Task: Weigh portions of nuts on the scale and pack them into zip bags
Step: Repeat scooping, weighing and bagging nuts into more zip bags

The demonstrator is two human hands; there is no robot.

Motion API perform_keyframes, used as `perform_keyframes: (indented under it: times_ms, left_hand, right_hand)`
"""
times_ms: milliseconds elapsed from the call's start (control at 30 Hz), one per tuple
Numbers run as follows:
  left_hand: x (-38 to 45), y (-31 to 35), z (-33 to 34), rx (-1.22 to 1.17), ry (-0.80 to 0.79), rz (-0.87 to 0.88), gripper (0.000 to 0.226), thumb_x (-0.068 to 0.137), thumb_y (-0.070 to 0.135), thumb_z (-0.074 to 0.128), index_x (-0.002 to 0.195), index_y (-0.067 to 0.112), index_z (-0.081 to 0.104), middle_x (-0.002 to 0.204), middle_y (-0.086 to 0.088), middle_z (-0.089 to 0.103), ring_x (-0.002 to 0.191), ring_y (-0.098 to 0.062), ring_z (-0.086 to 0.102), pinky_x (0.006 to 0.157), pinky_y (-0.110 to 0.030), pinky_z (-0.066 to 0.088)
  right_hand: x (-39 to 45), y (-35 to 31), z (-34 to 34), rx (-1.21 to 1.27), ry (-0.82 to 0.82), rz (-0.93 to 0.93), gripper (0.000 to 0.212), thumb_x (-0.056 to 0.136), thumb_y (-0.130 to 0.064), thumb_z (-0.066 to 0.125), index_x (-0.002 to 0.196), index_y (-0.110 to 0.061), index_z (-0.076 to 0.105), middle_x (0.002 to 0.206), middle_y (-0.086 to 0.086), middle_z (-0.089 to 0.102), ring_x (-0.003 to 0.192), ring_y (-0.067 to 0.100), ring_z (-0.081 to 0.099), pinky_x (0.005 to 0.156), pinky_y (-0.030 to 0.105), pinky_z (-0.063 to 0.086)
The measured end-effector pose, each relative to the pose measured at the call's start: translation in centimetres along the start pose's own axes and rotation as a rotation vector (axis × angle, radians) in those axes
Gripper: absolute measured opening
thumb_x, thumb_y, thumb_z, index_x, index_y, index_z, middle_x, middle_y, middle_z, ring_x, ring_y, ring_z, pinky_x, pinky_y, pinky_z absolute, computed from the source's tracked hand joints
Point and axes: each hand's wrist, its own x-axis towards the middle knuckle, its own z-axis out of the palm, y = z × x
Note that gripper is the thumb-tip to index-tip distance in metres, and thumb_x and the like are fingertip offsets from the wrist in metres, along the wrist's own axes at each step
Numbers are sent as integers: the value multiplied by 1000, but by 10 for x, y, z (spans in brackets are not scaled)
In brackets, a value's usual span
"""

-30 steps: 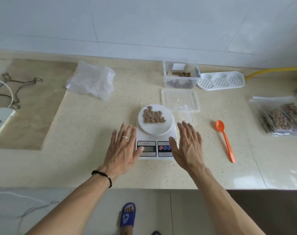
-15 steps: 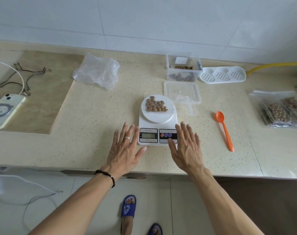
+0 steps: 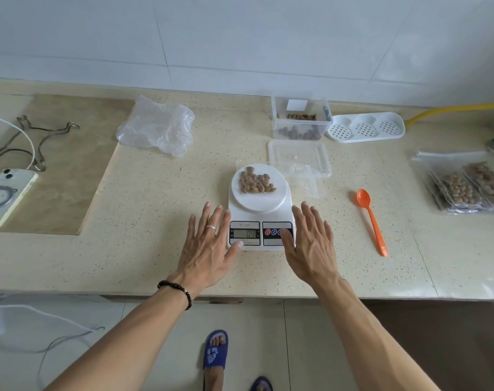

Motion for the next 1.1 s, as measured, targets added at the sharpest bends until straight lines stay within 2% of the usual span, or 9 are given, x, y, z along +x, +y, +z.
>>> perform_keyframes:
  times_ms: [200,367,500,600,667,767,867,933,1100]
  left_hand:
    - [44,5,-21,16,19,62,83,90,63,-1,155,12,6,163,-12,6,149,-25,-14,120,-47,-8]
    - [101,16,-36,28,15,157,84,87,63,-1,155,13,5,163,-10,1,148,-25,-16,119,-47,-8]
    - [147,29,-41,46,7,241,84,88,61,5,154,11,19,161,-14,15,150,-29,-5,120,-50,-2]
    - [177,40,-42,74,-34,288,73,97,56,20,154,11,19,161,-12,16,150,-28,-5,120,-51,0]
    - [194,48,-41,70,-68,317,68,100,51,28,154,12,16,162,-11,12,150,-26,-8,121,-50,-2]
    - [217,58,-37,29,-107,345,66,101,49,31,154,12,18,161,-11,14,150,-26,-7,120,-50,-2]
    - [233,65,-30,28,-154,361,64,100,48,34,152,13,21,158,-10,24,150,-26,1,119,-53,1]
    - [240,68,-29,22,-164,375,65,98,48,38,151,12,24,155,-8,30,150,-25,6,119,-54,3]
    - [244,69,-34,-56,-220,381,59,96,45,47,143,12,35,141,-10,48,140,-23,33,118,-56,6]
  right_hand:
    - [21,5,-15,61,43,72,81,88,-63,2,156,-20,12,165,5,5,152,21,1,122,42,6]
    - [44,15,-32,130,93,173,61,103,-45,30,156,-19,15,164,7,10,151,23,8,121,40,10]
    - [64,28,-41,204,130,267,58,103,-41,34,154,-17,21,162,9,20,147,27,24,116,45,26]
    - [76,35,-44,272,174,287,55,103,-37,37,151,-13,27,154,10,32,137,29,39,108,45,38]
    - [82,37,-43,356,192,334,53,103,-34,39,150,-11,28,148,12,39,131,28,45,104,44,40]
    - [95,42,-37,628,188,488,52,102,-33,42,148,-11,31,145,16,45,127,30,51,102,44,44]
    - [106,44,-33,842,139,638,53,100,-33,47,146,-10,35,133,13,57,116,28,58,100,45,47]
    - [112,44,-30,943,125,674,56,98,-30,55,145,-6,37,114,7,63,100,24,66,94,48,53]
    - [122,33,-40,1046,112,649,52,88,-7,66,137,-2,47,90,9,69,78,19,69,69,28,57]
